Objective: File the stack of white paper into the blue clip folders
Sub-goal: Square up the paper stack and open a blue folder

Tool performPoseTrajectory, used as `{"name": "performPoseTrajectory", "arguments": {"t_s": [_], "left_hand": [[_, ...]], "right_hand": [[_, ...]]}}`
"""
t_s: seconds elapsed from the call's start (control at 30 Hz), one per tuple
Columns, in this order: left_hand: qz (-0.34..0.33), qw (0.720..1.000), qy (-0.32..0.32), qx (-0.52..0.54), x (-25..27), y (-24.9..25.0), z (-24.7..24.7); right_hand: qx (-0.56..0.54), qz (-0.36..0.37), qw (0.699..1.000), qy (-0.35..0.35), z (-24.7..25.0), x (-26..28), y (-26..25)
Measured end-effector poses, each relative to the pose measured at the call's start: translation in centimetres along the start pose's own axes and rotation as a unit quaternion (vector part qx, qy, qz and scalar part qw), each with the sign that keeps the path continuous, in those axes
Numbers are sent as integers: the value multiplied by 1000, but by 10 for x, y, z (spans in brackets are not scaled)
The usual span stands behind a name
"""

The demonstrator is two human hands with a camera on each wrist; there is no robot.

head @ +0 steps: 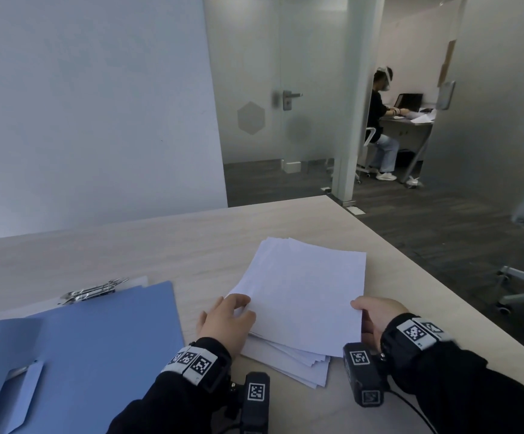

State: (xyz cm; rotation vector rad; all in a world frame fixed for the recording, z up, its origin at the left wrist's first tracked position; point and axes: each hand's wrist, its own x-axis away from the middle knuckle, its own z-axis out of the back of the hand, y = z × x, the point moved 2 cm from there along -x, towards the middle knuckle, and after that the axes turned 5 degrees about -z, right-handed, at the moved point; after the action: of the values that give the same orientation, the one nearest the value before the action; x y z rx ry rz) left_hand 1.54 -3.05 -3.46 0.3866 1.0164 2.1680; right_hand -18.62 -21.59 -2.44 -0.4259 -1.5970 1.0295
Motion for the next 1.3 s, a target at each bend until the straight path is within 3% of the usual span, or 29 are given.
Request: {"name": "performPoseTrajectory", "arguments": {"t_s": [0.33, 0.47, 0.57, 0.7, 0.8, 0.9, 1.07, 1.3], "left_hand": [[13, 1000, -10, -12, 3, 4, 0], [38, 999, -22, -10, 10, 15, 5], [53, 999, -7, 5, 6, 10, 12], [-4, 997, 45, 59, 4, 27, 26], [-45, 982, 39, 179, 7, 52, 38], [-40, 951, 41, 303, 11, 59, 50], [-71, 915, 78, 389, 45, 54, 64], [-103, 905, 123, 394, 78, 37, 68]], "right_hand": [[63, 18, 997, 46, 32, -6, 2], [104, 84, 990, 55, 52, -6, -3], [112, 144, 983, 33, 53, 22, -7], [77, 199, 977, -6, 49, 52, -7], [48, 231, 970, -59, 41, 67, -8], [35, 263, 959, -98, 29, 81, -8], [12, 275, 950, -150, 10, 90, 4], [-25, 272, 937, -219, -12, 98, 20]]}}
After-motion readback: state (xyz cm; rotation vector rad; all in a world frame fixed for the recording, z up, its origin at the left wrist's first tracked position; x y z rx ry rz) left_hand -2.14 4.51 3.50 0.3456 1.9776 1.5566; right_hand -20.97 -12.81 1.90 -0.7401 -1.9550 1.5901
